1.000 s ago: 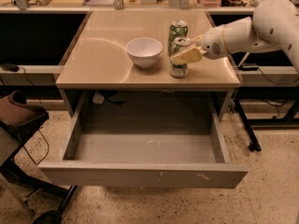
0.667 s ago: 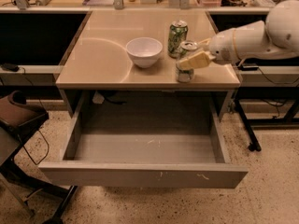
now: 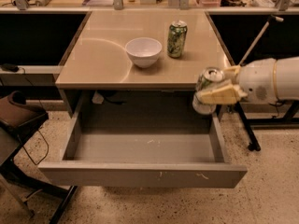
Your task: Place 7up can into top drawer
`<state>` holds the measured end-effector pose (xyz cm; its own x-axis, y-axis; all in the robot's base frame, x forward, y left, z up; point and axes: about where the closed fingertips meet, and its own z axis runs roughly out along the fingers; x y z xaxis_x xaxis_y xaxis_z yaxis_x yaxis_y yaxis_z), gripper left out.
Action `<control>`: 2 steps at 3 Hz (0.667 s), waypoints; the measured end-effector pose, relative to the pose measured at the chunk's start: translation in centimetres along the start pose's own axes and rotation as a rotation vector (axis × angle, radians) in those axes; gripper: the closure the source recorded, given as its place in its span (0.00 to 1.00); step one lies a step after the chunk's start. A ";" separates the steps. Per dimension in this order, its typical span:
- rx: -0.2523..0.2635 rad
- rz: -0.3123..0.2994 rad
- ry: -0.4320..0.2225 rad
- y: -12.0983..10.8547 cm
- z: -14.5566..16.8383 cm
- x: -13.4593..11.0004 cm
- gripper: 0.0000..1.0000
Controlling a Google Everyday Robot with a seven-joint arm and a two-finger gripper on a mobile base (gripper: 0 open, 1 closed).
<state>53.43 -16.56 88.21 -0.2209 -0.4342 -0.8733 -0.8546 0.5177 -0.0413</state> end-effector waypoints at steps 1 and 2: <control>-0.051 0.068 0.093 1.9 -0.9 6.3 1.00; -0.181 0.032 0.163 2.3 3.7 8.5 1.00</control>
Offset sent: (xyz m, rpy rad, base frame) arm 0.0052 0.0453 -0.1432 -0.1412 0.2615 0.3236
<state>51.30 -16.28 78.86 -0.3096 -0.5401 -0.7826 -0.9129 0.3992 0.0856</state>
